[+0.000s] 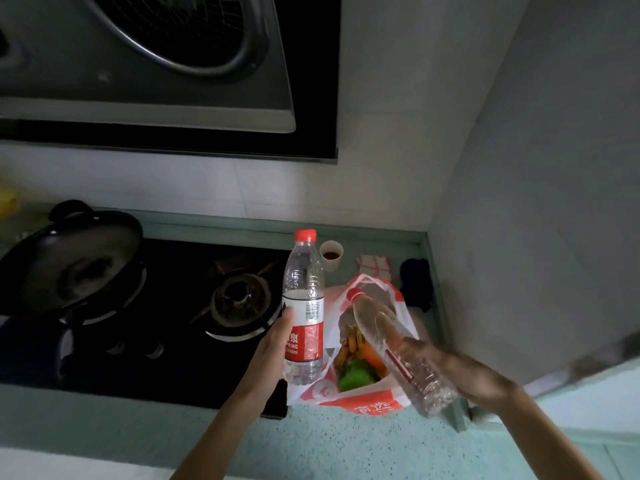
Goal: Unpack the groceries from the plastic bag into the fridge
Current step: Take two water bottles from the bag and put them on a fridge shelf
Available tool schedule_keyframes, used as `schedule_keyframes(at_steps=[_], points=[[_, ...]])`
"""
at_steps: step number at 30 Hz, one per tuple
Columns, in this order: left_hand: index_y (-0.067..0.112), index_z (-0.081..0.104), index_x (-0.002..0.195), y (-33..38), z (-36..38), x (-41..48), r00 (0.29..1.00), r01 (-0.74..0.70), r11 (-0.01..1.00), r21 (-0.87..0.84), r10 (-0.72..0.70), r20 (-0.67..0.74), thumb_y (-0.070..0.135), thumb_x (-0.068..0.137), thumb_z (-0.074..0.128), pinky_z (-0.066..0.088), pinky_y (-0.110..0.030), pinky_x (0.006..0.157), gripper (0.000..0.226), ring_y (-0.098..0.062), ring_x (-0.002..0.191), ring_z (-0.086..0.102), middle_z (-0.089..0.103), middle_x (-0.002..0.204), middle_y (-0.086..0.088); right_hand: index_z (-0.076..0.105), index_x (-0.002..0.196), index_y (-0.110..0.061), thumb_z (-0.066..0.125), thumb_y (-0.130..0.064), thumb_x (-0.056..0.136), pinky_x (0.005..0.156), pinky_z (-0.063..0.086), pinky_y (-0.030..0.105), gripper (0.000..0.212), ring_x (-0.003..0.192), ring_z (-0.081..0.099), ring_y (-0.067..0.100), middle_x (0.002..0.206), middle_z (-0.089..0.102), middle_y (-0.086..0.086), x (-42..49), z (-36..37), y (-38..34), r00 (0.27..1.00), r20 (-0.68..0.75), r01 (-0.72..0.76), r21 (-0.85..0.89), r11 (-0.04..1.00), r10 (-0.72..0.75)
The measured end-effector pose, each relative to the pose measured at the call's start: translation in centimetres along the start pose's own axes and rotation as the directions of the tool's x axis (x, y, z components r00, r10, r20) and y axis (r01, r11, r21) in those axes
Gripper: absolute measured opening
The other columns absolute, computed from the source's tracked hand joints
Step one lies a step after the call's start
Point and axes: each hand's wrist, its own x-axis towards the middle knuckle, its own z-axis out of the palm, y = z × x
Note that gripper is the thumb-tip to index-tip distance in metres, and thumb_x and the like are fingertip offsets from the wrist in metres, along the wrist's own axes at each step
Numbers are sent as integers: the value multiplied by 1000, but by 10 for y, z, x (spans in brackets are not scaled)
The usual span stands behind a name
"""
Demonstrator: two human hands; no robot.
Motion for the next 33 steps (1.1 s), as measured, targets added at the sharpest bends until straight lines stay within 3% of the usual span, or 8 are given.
schedule_keyframes(at_steps=[2,6,10,14,21,27,30,33], points=[[40,57,127,6,3,-14,999,-41,999,-17,41,-20,75,78,42,49,-41,101,63,-13,113,66,69,124,6,58,118,-33,48,-76,79,92,51,25,59,101,69,4,112,70,-6,-17,12,2,992,-2,125,129,984,-125],[38,57,128,6,4,-53,994,-96,995,-23,95,-48,73,78,40,50,-45,101,63,-14,112,67,69,122,4,54,132,-13,52,-40,96,95,54,39,45,117,63,34,125,66,14,-44,41,2,930,-87,365,334,869,-358],[29,58,132,-1,-1,-107,984,-151,988,5,151,-99,71,84,29,55,-36,91,70,-11,101,72,73,114,4,61,126,-25,64,-54,83,104,43,55,52,118,62,34,126,66,12,-72,76,1,865,-176,503,292,814,-471],[24,65,124,-14,-14,-180,963,-208,978,-5,203,-178,84,77,30,55,-47,93,84,-23,97,73,76,105,-5,56,127,-45,62,-73,75,110,34,58,60,123,59,22,130,64,-5,-94,129,13,837,-244,544,278,792,-490],[18,67,111,-42,-46,-308,908,-304,953,22,296,-297,73,84,22,59,-36,76,76,-25,85,75,76,95,-12,53,135,-32,59,-77,74,109,35,59,76,126,56,29,134,61,5,-155,226,17,805,-200,590,364,720,-559],[25,70,103,-60,-69,-410,821,-391,917,-82,307,-481,75,80,26,55,-46,85,70,-28,84,73,76,93,-13,61,126,-28,55,-83,68,103,44,53,80,113,65,26,120,70,8,-223,291,0,737,-61,653,322,686,-673],[18,64,122,-70,-85,-457,778,-439,886,-151,290,-558,78,79,42,55,-50,91,77,-30,93,71,74,104,-14,60,127,-29,53,-85,67,103,45,53,82,112,67,25,118,71,6,-248,326,-11,684,30,691,296,660,-729],[23,59,130,-84,-102,-503,707,-469,871,-147,270,-654,74,72,60,51,-50,99,77,-28,105,69,72,114,-9,59,126,-20,46,-81,74,95,53,48,82,101,71,23,110,74,7,-267,364,-23,638,111,720,266,641,-762]])
